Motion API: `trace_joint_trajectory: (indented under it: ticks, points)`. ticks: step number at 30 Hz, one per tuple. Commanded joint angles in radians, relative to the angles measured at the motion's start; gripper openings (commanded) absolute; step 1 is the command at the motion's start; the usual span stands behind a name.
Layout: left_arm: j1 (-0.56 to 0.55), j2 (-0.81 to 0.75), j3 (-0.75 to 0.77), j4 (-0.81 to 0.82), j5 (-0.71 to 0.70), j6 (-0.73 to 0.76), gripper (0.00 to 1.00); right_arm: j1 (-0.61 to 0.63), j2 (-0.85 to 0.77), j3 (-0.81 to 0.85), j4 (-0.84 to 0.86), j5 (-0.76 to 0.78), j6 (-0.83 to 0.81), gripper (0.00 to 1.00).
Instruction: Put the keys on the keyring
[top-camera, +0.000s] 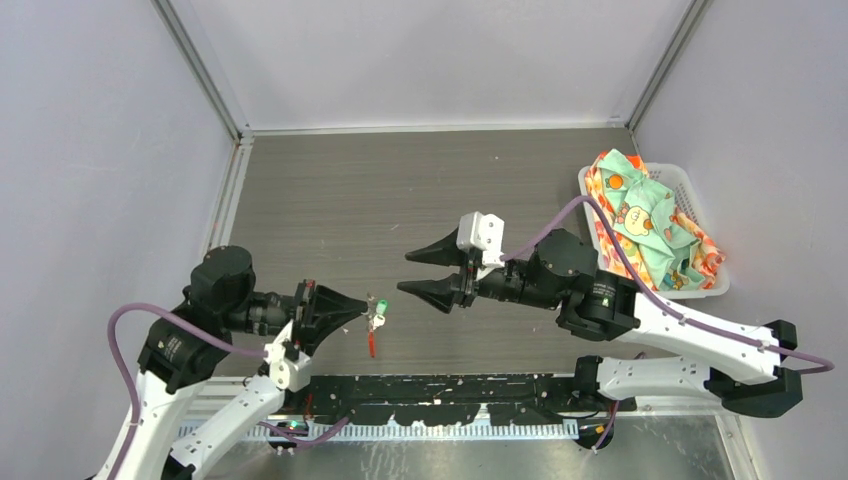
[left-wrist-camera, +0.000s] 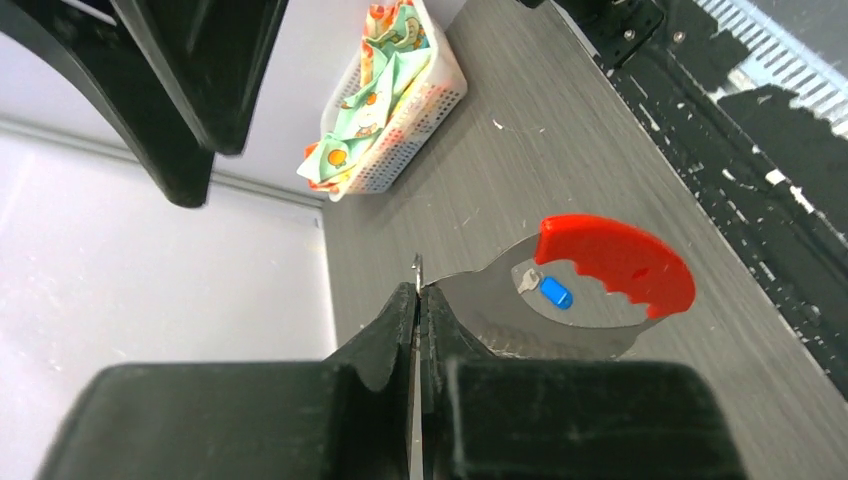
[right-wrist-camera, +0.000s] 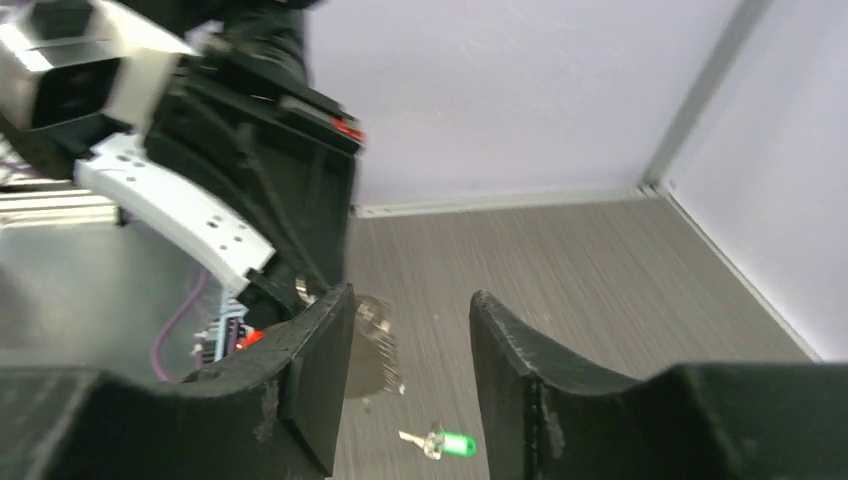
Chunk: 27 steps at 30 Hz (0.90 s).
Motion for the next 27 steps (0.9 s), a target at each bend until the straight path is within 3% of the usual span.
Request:
trace_joint_trajectory:
  ticks: [1, 4, 8, 11, 13, 18, 20, 23, 27]
  points:
    - [-0.003, -0.034, -0.024, -0.035, 0.042, 0.226, 0.0, -0.009, -0.045, -0.052, -0.082, 0.303, 0.227, 0.54]
    - [-0.003, -0.042, -0.03, -0.035, 0.045, 0.211, 0.0, -0.026, -0.074, -0.096, -0.178, 0.46, 0.402, 0.56]
    - [-0.002, -0.04, -0.036, -0.027, 0.049, 0.144, 0.0, -0.045, -0.089, -0.124, -0.425, 0.614, 0.697, 0.58]
    - [-0.003, -0.046, -0.059, 0.073, 0.046, -0.042, 0.0, -0.049, -0.094, -0.158, -0.619, 0.664, 0.872, 0.57]
    - [-0.001, -0.054, -0.085, 0.16, 0.039, -0.176, 0.0, -0.051, -0.092, -0.196, -0.652, 0.643, 0.901, 0.57]
    - [-0.002, -0.062, -0.129, 0.288, 0.041, -0.418, 0.0, -0.124, -0.027, -0.317, -0.493, 0.707, 0.86, 0.56]
    - [-0.002, -0.057, -0.131, 0.325, 0.017, -0.498, 0.0, -0.212, 0.015, -0.39, -0.343, 0.619, 0.883, 0.55]
    - [-0.002, -0.049, -0.109, 0.326, -0.014, -0.539, 0.0, -0.259, 0.112, -0.489, -0.183, 0.623, 0.939, 0.52]
    - [-0.002, -0.038, -0.087, 0.29, -0.044, -0.551, 0.0, -0.279, 0.261, -0.485, -0.095, 0.593, 1.042, 0.49]
